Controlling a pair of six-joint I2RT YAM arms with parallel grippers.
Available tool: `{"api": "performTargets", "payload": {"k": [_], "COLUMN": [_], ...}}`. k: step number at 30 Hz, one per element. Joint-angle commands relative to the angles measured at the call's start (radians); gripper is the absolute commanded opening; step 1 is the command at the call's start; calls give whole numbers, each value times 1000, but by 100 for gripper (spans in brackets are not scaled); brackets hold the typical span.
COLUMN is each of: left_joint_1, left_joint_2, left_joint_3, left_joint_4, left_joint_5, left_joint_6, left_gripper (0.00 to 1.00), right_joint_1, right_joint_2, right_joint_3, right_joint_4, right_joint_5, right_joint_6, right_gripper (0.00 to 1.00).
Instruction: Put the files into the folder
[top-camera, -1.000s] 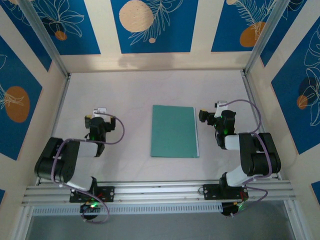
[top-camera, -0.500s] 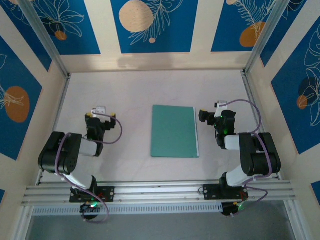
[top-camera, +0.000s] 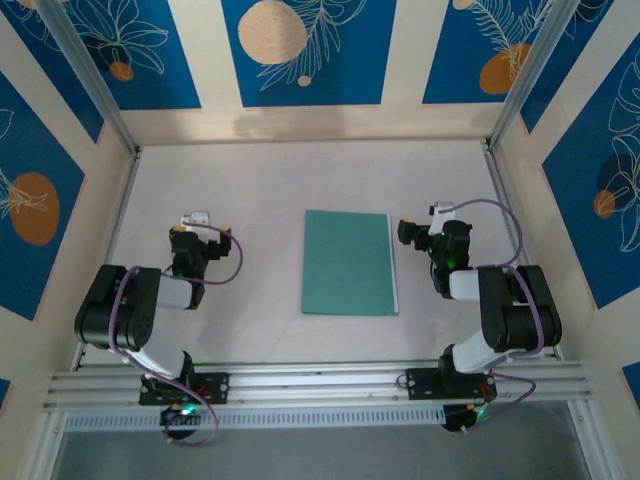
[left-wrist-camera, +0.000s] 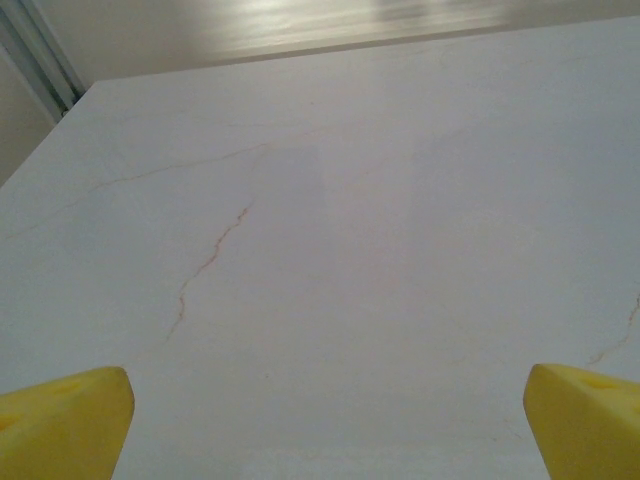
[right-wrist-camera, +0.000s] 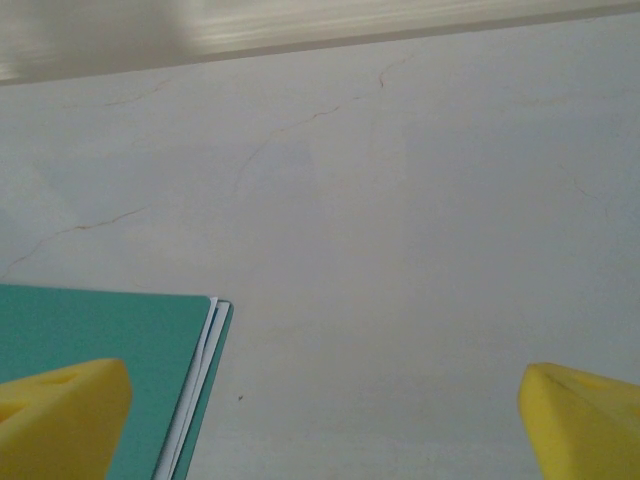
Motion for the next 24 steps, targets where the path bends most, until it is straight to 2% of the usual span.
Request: {"api": "performTargets", "payload": {"k": [1, 6, 9, 24], "left_joint_1": [8, 10, 9, 8], "left_joint_2": [-14, -17, -14, -11], "left_joint_3": [0, -37, -11, -4], "left_joint_4": [3, 69, 25, 13], "left_joint_5": [8, -42, -40, -38], "left_joint_6": [-14, -38, -32, -30], "left_gripper": [100, 100, 100, 100], "right_joint_1": [4, 4, 4, 0], "right_joint_2": [6, 6, 5, 7], "right_joint_3": [3, 3, 4, 11], "right_joint_4": [10, 8, 7, 0], "right_joint_5": [20, 19, 19, 12], "right_joint_6": [-18, -15, -16, -14], "right_gripper": [99, 99, 99, 99]}}
